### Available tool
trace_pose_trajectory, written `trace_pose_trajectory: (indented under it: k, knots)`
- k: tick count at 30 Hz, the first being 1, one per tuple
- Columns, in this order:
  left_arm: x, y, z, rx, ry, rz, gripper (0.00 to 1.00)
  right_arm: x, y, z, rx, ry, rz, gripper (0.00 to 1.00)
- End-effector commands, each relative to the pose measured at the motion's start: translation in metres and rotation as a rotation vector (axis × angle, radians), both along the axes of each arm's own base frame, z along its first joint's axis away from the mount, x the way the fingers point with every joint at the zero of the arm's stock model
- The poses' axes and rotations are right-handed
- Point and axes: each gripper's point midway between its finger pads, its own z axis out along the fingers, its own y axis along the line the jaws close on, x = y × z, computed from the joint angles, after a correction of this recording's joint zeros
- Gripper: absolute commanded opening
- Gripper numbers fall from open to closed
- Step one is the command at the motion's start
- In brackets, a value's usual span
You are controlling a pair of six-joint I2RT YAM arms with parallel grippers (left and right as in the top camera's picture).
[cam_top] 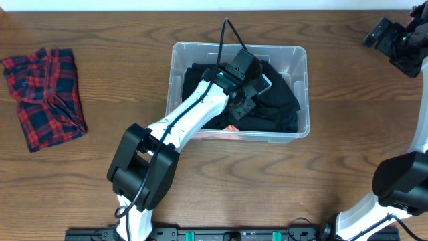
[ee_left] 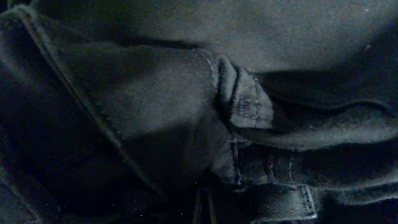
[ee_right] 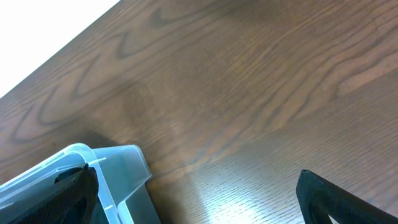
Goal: Pack container
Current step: 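Carry the black garment into the bin and lay it on top, then move the left gripper back to the plaid shirt and grasp it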
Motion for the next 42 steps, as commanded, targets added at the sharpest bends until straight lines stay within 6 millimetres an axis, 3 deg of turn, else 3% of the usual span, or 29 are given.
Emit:
trace_pose_trajectory:
  k: [1,6,9,11,14,16,19,25,31,34,42]
  knots:
    - [-0.009,0.007,-0.034,0.046,0.082,0.03,0.06,0.002,0.0,-0.002,0.01,0.003,-0.009,0.99]
    - [-0.006,0.005,0.016,-0.018,-0.007,0.031,0.08,0.002,0.0,-0.002,0.01,0.003,-0.009,0.99]
    - [-0.006,0.007,0.065,-0.083,-0.095,0.036,0.34,0.002,0.0,-0.002,0.01,0.003,-0.009,0.99]
    - [-0.003,0.017,0.099,-0.112,-0.164,0.083,0.42,0.002,0.0,-0.002,0.01,0.003,-0.009,0.99]
    - [0.0,0.048,0.147,-0.117,-0.282,0.184,0.55,0.002,0.0,-0.002,0.01,0.003,-0.009,0.99]
    - [0.0,0.073,0.168,-0.094,-0.337,0.241,0.61,0.002,0.0,-0.002,0.01,0.003,-0.009,0.99]
    - [0.004,0.137,0.188,0.005,-0.401,0.431,0.67,0.002,0.0,-0.002,0.01,0.003,-0.009,0.99]
    - [0.011,0.245,0.174,0.182,-0.344,0.691,0.71,0.002,0.0,-0.002,0.01,0.003,-0.009,0.99]
    - [0.023,0.345,0.139,0.288,-0.24,0.939,0.71,0.002,0.0,-0.002,0.01,0.003,-0.009,0.99]
    - [0.022,0.395,0.112,0.372,-0.176,1.09,0.72,0.002,0.0,-0.002,0.01,0.003,-0.009,0.99]
    - [0.017,0.468,0.037,0.582,-0.027,1.223,0.72,0.002,0.0,-0.002,0.01,0.003,-0.009,0.99]
